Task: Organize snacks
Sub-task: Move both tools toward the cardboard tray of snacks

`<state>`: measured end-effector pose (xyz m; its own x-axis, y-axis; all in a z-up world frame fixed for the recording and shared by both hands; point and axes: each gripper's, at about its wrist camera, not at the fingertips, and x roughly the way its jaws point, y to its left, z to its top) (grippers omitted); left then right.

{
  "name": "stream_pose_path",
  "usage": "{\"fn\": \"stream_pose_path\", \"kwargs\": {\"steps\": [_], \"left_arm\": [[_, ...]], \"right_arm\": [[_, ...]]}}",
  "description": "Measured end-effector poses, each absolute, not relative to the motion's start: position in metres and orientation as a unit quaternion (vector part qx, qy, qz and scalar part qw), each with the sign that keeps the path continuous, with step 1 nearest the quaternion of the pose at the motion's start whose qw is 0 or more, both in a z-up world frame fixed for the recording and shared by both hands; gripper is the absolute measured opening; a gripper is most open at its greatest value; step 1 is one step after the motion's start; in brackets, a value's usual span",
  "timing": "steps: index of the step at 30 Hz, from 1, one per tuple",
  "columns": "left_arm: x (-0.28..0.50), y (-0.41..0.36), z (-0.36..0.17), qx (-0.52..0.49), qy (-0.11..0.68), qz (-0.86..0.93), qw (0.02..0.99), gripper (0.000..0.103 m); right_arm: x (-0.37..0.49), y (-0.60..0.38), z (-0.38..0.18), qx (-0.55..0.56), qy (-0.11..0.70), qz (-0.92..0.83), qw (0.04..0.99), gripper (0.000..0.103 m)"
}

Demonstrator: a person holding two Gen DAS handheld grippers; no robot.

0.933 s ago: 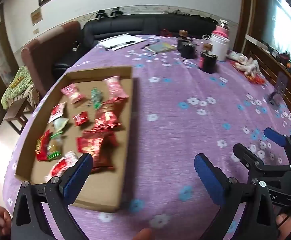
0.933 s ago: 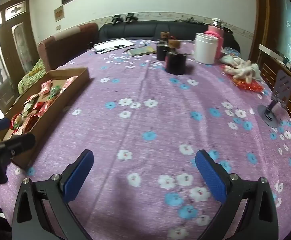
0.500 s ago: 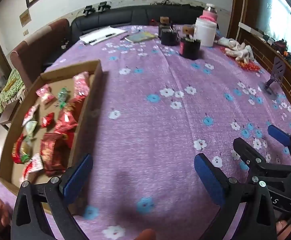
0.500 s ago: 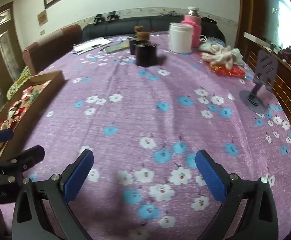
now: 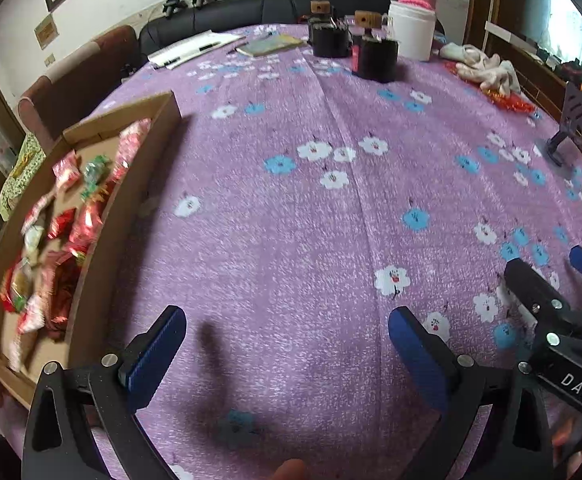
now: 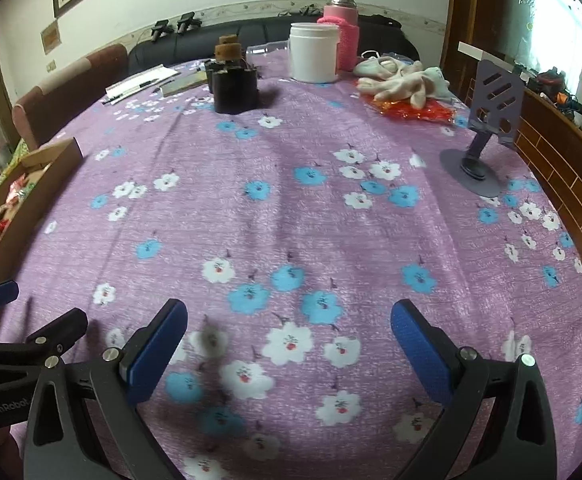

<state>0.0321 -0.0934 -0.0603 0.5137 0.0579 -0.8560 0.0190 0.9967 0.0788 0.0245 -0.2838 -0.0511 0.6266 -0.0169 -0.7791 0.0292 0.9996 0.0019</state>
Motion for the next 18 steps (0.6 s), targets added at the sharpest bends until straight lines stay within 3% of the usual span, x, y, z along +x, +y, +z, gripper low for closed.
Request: {"fn": "stream_pose_path", "kwargs": {"steps": [18], "left_arm": [[0.0239, -0.097, -0.0622, 0.024, 0.485, -0.01, 0.874, 0.102]], "right_arm": [[0.0262, -0.289, -0.0579, 0.009, 0.451, -0.011, 0.892, 0.101]]}}
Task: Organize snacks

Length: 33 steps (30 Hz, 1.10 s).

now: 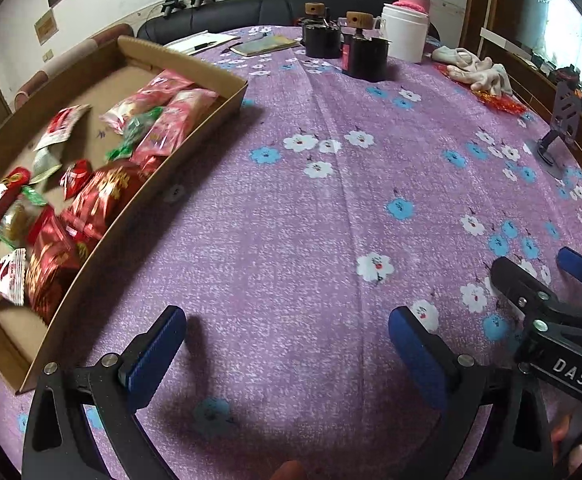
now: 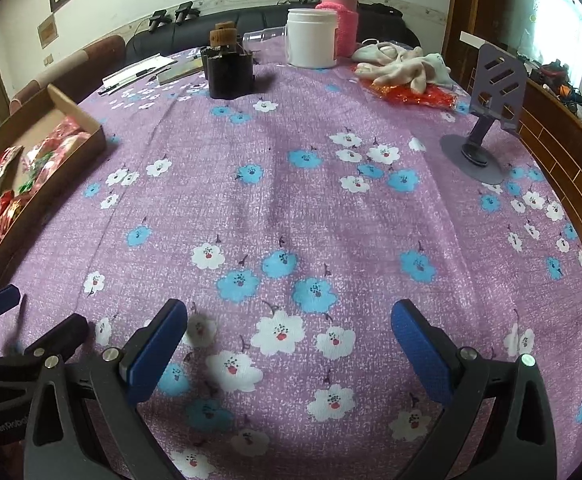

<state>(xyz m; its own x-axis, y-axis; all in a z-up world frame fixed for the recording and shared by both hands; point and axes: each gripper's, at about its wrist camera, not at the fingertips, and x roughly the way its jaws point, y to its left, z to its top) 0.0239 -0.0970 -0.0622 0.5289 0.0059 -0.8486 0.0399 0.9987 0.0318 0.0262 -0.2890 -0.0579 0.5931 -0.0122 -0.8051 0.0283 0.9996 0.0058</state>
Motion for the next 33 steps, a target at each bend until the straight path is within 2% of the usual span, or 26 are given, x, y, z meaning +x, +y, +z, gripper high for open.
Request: {"fn": "stream_pose_path", "kwargs": {"steps": [11, 33], "left_arm": [[0.006, -0.111, -0.044, 0.034, 0.462, -0.038, 0.886, 0.102], [-0.019, -0.126, -0.042, 0.075, 0.437, -0.047, 0.895, 0.102]], "right_arm": [[0.027, -0.29, -0.06, 0.014, 0.455, -0.01, 0.89, 0.101], [0.024, -0.299, -0.061, 0.041, 0.444, -0.011, 0.895, 0.102]]}}
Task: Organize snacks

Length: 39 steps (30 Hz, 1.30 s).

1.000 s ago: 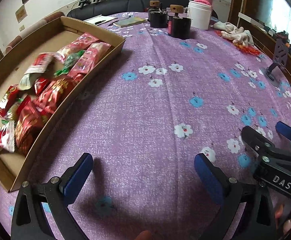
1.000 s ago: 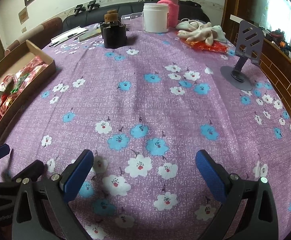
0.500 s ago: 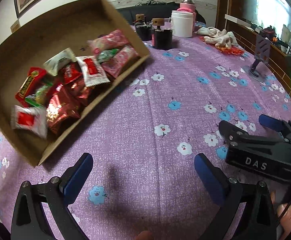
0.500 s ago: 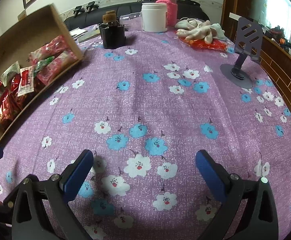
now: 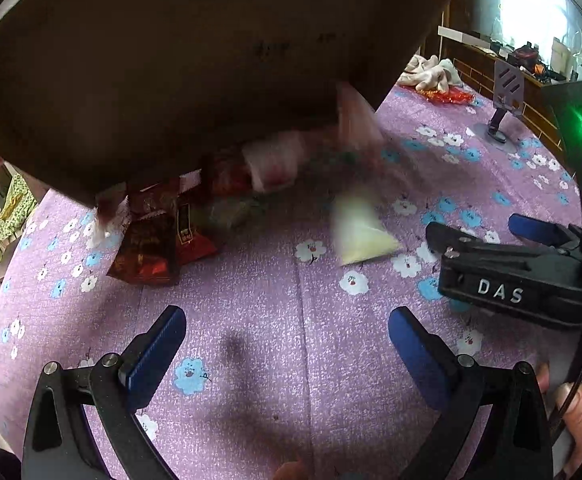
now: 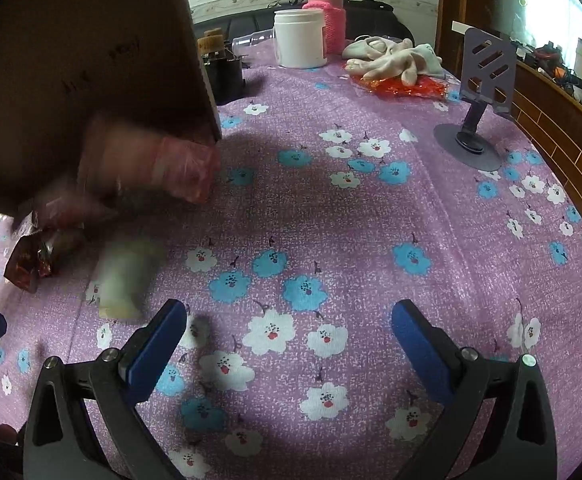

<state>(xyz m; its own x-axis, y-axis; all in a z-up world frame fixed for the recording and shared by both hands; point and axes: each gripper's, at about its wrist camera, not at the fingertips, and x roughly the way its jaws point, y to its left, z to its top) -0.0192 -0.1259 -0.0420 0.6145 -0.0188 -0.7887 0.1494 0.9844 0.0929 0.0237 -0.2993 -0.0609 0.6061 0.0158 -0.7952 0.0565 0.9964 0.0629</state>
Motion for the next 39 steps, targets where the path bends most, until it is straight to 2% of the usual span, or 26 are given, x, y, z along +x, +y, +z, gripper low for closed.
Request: {"fn": "stream_pose_path", "kwargs": {"steps": [13, 27, 39], "left_arm": [[-0.018, -0.116, -0.053, 0.071, 0.454, -0.032, 0.888, 0.102], [0.002, -0.053, -0.046, -0.018, 0.478, -0.002, 0.878, 0.102], [0.012, -0.026, -0.037, -0.042, 0.474, -0.001, 0.88, 0.102]], "right_arm": [[0.024, -0.3, -0.062, 0.041, 0.445, -0.013, 0.895, 0.102], [0.026, -0.295, -0.063, 0.024, 0.452, -0.02, 0.891, 0.102], [0.028, -0.294, -0.064, 0.018, 0.455, -0.022, 0.89, 0.102]]}}
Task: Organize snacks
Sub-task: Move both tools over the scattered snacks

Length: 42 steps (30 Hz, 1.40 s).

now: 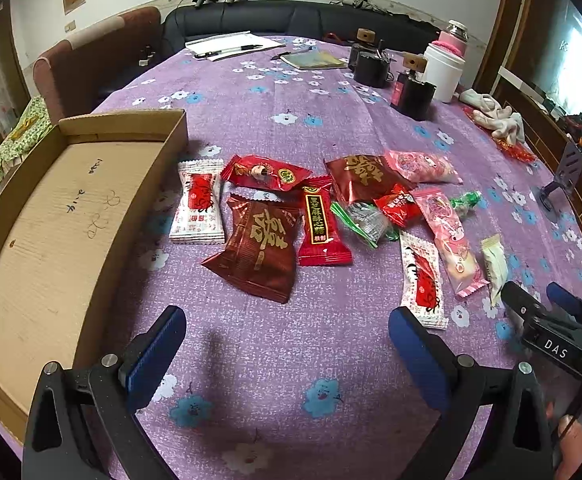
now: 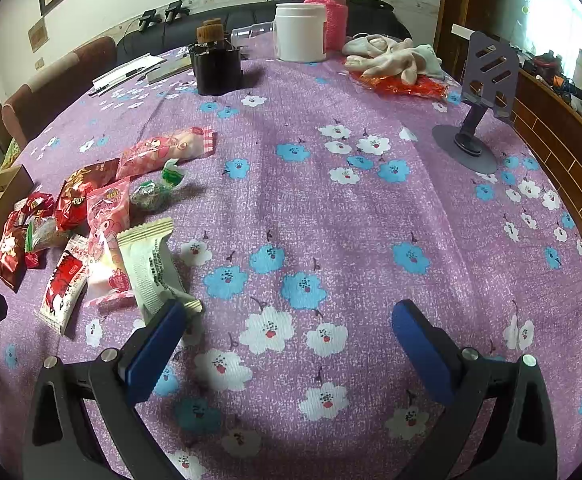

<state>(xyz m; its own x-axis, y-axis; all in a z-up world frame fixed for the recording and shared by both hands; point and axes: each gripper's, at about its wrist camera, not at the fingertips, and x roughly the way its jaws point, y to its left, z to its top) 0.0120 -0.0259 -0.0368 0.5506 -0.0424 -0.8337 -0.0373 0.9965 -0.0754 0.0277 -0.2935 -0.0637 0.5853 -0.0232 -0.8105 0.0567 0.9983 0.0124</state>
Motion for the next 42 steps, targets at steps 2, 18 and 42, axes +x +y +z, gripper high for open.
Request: {"fn": "stream_pose_path", "kwargs": {"steps": [2, 18, 42], "left_arm": [[0.013, -0.025, -0.037, -0.041, 0.475, -0.003, 0.879, 0.102], [0.015, -0.012, -0.03, -0.001, 0.506, -0.031, 0.862, 0.102], [0.072, -0.077, -0.046, -0.111, 0.617, -0.147, 0.765, 0.102]], "right_arm": [[0.027, -0.294, -0.064, 0.018, 0.455, -0.022, 0.89, 0.102], [0.031, -0.293, -0.049, 0.054, 0.464, 0.022, 0.884, 0.102], [0.076, -0.257, -0.054, -0.089, 0.54, 0.089, 0.832, 0.098]]}}
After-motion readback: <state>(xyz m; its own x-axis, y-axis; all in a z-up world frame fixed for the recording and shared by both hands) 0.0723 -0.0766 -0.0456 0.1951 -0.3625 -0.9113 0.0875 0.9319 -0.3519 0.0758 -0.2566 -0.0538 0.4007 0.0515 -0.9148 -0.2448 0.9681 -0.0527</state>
